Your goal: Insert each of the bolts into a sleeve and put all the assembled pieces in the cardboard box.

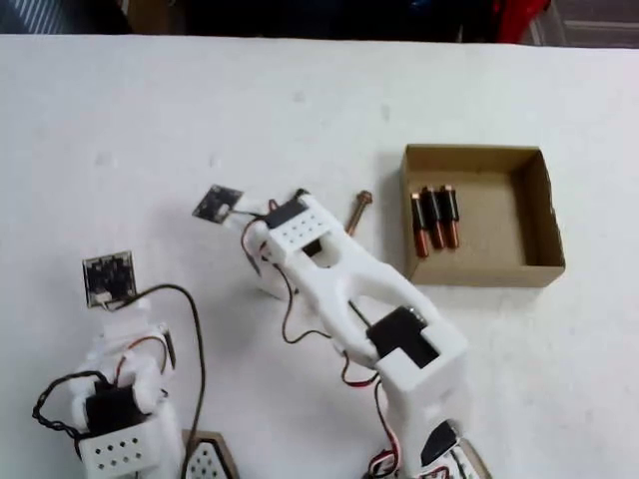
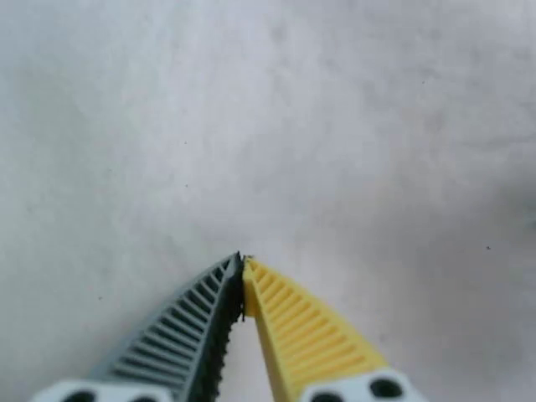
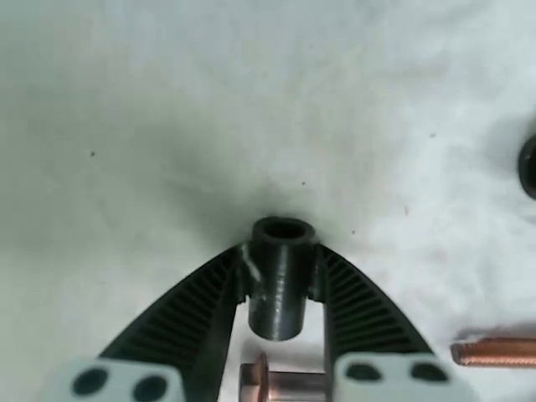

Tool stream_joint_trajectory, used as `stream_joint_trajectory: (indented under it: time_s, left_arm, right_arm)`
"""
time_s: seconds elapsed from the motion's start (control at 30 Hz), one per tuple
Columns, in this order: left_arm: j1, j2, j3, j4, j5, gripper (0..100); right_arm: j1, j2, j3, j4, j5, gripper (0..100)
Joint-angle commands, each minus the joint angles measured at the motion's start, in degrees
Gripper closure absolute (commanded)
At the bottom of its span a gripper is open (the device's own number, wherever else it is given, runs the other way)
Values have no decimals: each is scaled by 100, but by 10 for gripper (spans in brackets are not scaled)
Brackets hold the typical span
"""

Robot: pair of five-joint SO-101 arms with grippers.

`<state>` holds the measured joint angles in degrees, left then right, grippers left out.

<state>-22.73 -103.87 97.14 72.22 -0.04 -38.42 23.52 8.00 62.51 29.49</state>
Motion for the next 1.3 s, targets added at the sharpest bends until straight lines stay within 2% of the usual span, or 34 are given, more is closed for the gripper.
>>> stream_joint_trajectory:
  time_s: [0.0,0.1,0.47,0.6,0.77,1.27]
  left_arm:
    - [-66,-48,-9,53,-53,977]
    - [-66,-48,-9,53,-53,977]
    - [-66,-48,-9,53,-53,977]
    - [-66,-48,-9,53,-53,977]
    - [-66,-48,-9,53,-53,977]
    - [-66,-48,-9,-9,-53,976]
  right_arm:
    - [92,-40,-53,48,-35,921]
    - [92,-145,-53,48,-35,985]
    - [84,-620,-53,84,-35,983]
    - [92,-1578,-18,312,-88,982]
    - [75,-2932,-18,901,-536,982]
    - [101,-6853,360,2114,-774,982]
